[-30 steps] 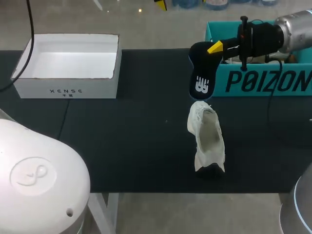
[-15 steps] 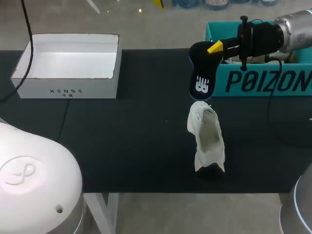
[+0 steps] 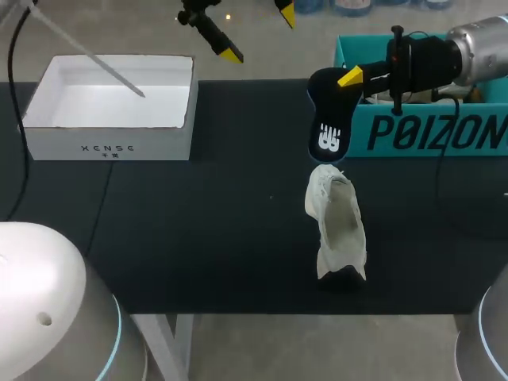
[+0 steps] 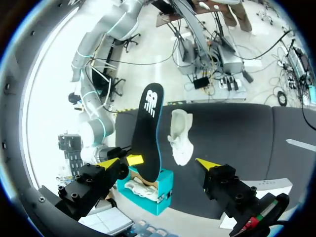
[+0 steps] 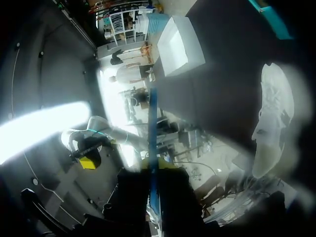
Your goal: Take the shoe out of the shoebox, open the shoe tongue, remove and reinsert the insole, then place the shoe into the shoebox
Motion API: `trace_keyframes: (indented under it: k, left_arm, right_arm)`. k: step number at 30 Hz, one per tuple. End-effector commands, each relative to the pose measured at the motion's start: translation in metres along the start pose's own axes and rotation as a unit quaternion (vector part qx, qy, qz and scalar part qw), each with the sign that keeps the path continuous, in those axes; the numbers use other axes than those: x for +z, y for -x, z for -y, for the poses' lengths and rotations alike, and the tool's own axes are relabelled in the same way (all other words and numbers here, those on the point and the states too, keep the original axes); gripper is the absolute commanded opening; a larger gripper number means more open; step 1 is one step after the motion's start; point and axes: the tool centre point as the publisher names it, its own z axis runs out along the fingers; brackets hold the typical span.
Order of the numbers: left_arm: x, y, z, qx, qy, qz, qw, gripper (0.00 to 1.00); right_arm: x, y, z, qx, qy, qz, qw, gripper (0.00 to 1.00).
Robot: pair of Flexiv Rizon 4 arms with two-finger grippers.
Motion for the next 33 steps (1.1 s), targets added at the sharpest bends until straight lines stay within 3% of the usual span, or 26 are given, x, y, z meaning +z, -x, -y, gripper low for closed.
trace_keyframes:
  k: [1,2,23,27,33]
  left_arm:
    - [0.001,-0.016,-0.003,-0.042,-0.075,0.416,0.905,1.00]
    - [0.004,-0.015,-0.003,-0.044,-0.087,0.398,0.912,1.00]
    - [0.004,-0.015,-0.003,-0.044,-0.087,0.398,0.912,1.00]
    - [0.003,-0.033,0.005,-0.012,-0.059,0.394,0.917,1.00]
    - [0.007,-0.055,0.021,-0.014,-0.067,0.432,0.899,1.00]
  right_arm:
    - [0.000,0.000,-0.001,0.001,-0.001,0.001,1.000,0.00]
    - [0.000,0.000,-0.001,0.001,-0.001,0.001,1.000,0.00]
    - [0.000,0.000,-0.001,0.001,-0.001,0.001,1.000,0.00]
    - [0.000,0.000,-0.001,0.001,-0.001,0.001,1.000,0.00]
    - [0.000,0.000,-0.001,0.001,-0.001,0.001,1.000,0.00]
